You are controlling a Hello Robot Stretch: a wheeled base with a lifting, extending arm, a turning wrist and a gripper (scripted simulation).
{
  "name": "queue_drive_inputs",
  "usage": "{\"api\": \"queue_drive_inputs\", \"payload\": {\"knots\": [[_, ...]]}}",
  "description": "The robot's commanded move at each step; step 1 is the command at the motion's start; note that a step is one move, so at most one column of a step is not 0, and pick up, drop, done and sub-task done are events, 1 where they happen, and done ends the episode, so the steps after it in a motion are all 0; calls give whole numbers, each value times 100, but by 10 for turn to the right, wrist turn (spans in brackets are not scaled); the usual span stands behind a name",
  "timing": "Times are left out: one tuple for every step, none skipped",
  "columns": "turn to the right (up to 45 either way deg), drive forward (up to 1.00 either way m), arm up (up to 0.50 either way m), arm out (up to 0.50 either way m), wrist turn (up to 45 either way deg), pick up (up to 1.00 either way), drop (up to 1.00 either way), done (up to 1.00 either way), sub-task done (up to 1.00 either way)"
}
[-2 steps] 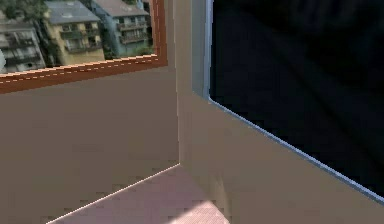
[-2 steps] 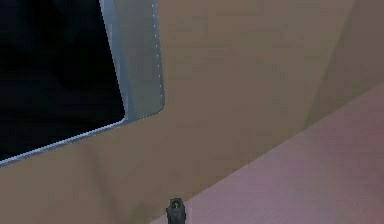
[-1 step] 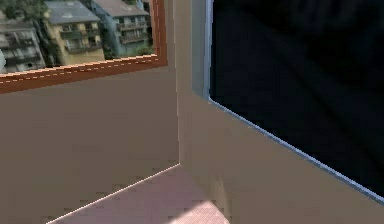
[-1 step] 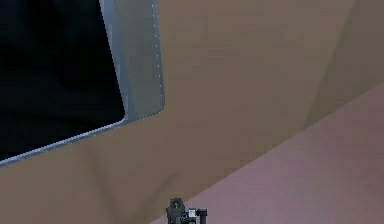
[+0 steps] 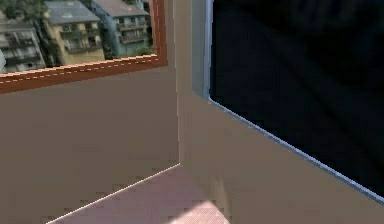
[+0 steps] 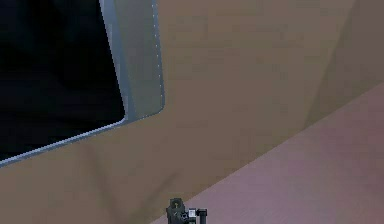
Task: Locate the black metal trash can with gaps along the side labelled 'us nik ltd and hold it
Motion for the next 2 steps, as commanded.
{"api": "queue_drive_inputs", "payload": {"knots": [[0, 0, 0, 0, 450, 0, 0, 0, 0], [0, 0, 0, 0, 450, 0, 0, 0, 0]]}}
